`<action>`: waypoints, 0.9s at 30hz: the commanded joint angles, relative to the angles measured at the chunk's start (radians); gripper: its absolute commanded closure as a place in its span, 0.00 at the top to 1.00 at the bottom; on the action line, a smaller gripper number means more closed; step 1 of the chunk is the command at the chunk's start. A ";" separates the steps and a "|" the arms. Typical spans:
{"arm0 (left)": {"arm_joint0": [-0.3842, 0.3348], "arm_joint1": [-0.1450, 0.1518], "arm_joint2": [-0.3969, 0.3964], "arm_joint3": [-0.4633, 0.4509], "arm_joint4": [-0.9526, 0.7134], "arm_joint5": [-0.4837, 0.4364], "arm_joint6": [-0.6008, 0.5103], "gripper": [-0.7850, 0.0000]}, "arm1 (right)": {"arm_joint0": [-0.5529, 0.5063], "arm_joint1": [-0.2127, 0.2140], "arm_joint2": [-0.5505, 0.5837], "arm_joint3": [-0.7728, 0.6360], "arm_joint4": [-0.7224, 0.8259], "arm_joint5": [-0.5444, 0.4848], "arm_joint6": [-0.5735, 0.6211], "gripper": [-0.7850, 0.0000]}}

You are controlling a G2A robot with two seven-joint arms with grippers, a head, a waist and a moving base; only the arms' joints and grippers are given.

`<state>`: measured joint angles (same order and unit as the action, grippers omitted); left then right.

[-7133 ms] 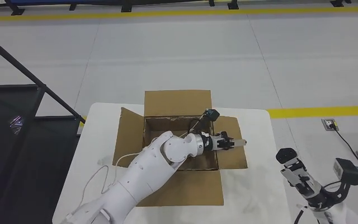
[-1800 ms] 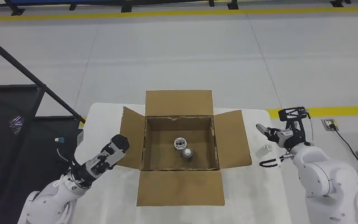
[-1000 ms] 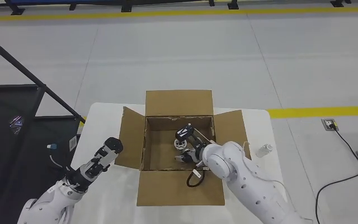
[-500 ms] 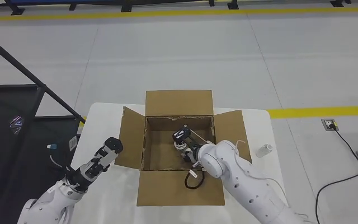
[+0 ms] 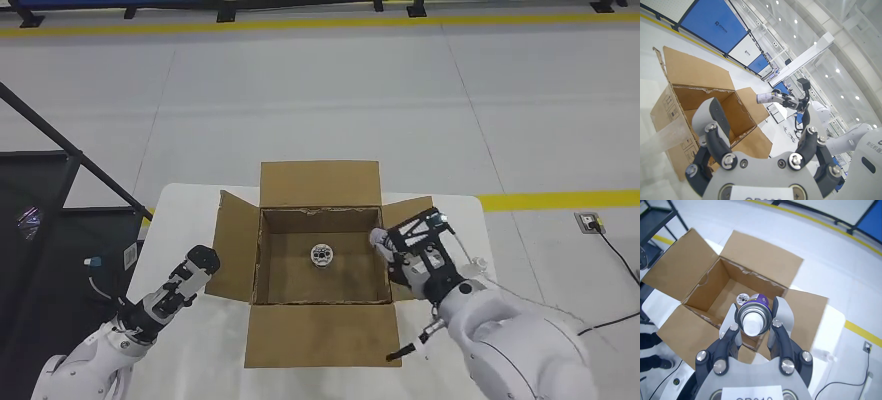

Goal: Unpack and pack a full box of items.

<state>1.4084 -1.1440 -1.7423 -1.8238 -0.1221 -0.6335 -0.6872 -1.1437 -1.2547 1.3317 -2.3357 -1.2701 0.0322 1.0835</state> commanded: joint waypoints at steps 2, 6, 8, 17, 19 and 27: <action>0.000 0.000 0.000 0.000 0.000 0.000 0.000 1.00 | -0.105 0.007 0.150 -0.014 0.025 0.007 -0.050 0.00; 0.000 0.000 0.000 0.000 0.000 0.000 0.000 1.00 | -0.255 0.013 0.331 -0.014 0.096 0.015 -0.081 0.00; 0.000 0.000 0.000 0.000 0.000 0.000 0.000 1.00 | -0.327 0.015 0.398 -0.012 0.128 0.015 -0.074 0.00; 0.000 0.000 0.000 0.000 0.000 0.000 0.000 1.00 | -0.399 0.022 0.448 0.150 0.206 -0.078 -0.085 0.00; 0.000 0.000 0.000 0.000 0.000 0.000 0.000 1.00 | -0.373 0.024 0.413 0.210 0.163 -0.074 -0.091 0.00; 0.000 0.000 0.000 0.000 0.000 0.000 0.000 1.00 | -0.189 0.026 0.284 0.492 0.068 -0.078 -0.109 0.00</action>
<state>1.4084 -1.1440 -1.7423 -1.8238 -0.1221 -0.6336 -0.6872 -1.3501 -1.2291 1.6241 -1.8729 -1.1907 -0.0480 0.9765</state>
